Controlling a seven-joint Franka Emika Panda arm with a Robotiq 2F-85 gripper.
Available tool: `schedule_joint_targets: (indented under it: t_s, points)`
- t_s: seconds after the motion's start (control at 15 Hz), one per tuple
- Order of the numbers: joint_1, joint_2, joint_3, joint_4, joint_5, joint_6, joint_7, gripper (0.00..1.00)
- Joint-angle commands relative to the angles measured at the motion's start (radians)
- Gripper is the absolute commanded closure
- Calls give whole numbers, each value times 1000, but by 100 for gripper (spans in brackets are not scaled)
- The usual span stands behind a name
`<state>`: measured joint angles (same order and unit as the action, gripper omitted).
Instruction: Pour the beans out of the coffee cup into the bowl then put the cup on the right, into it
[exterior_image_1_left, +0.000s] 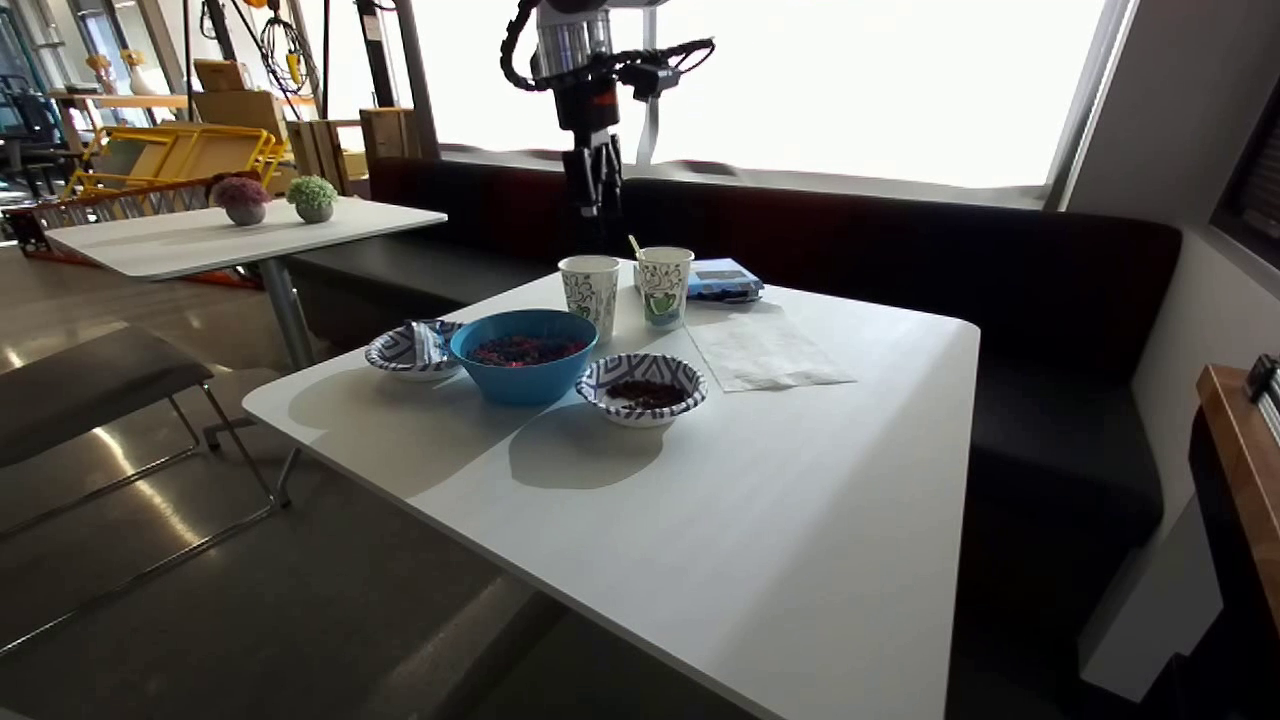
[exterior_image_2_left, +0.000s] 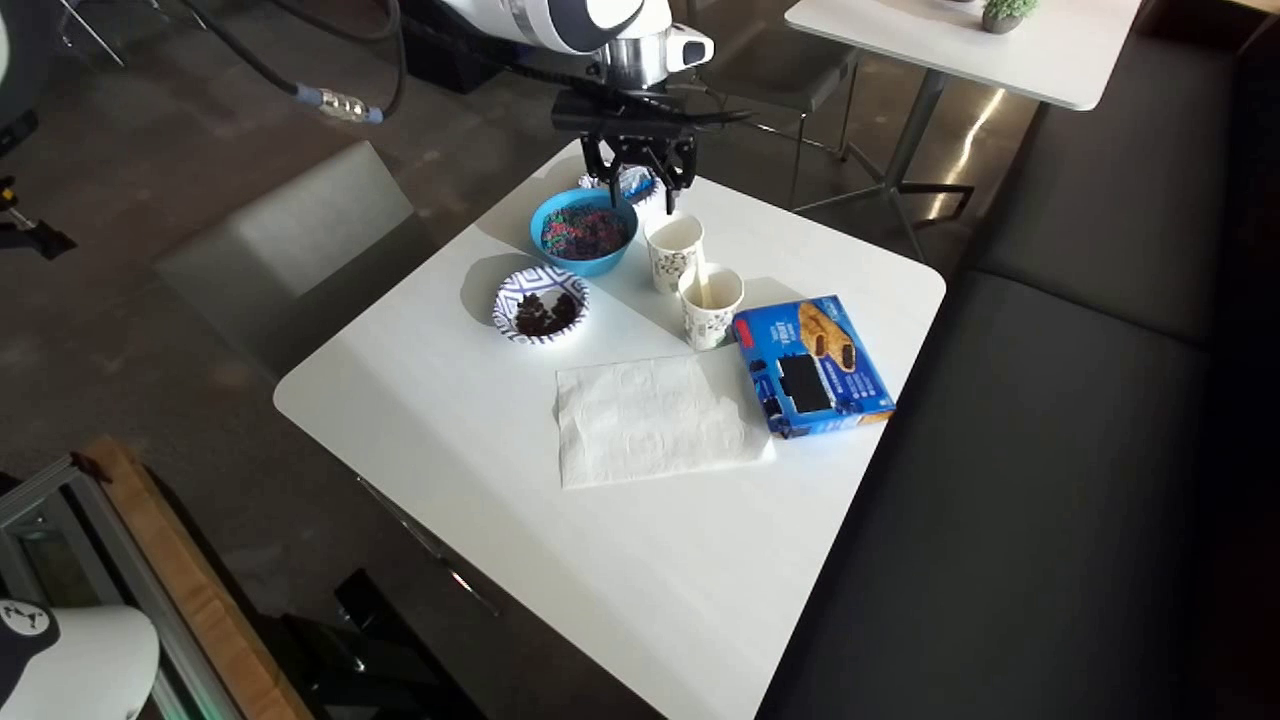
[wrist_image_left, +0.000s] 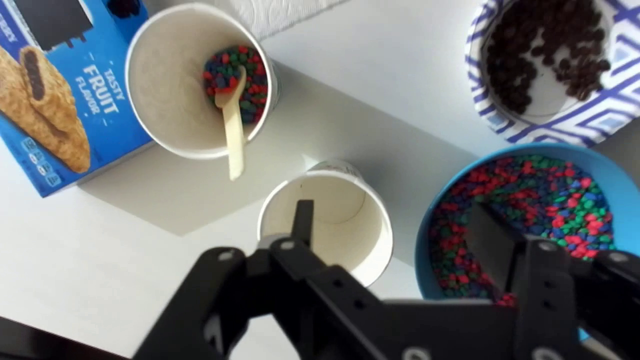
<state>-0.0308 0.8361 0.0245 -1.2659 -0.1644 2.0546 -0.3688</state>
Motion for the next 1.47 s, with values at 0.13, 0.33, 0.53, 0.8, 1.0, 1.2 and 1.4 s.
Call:
schedule_joint_targets:
  t_s: [0.13,0.33,0.53,0.8,1.0,1.2,1.4]
  points:
    - [-52,-73,15,-156,-49,27,-226,0]
    - [-48,-39,5,-99,-38,4,-205,0]
    - [-48,-39,5,-89,-38,3,-204,0]
    - [-61,-39,14,-97,-22,27,-213,0]
    - [-111,-34,43,-129,46,79,-239,0]
    - [-143,-23,50,-159,72,172,-272,0]
    - [-174,-1,63,-176,102,252,-313,0]
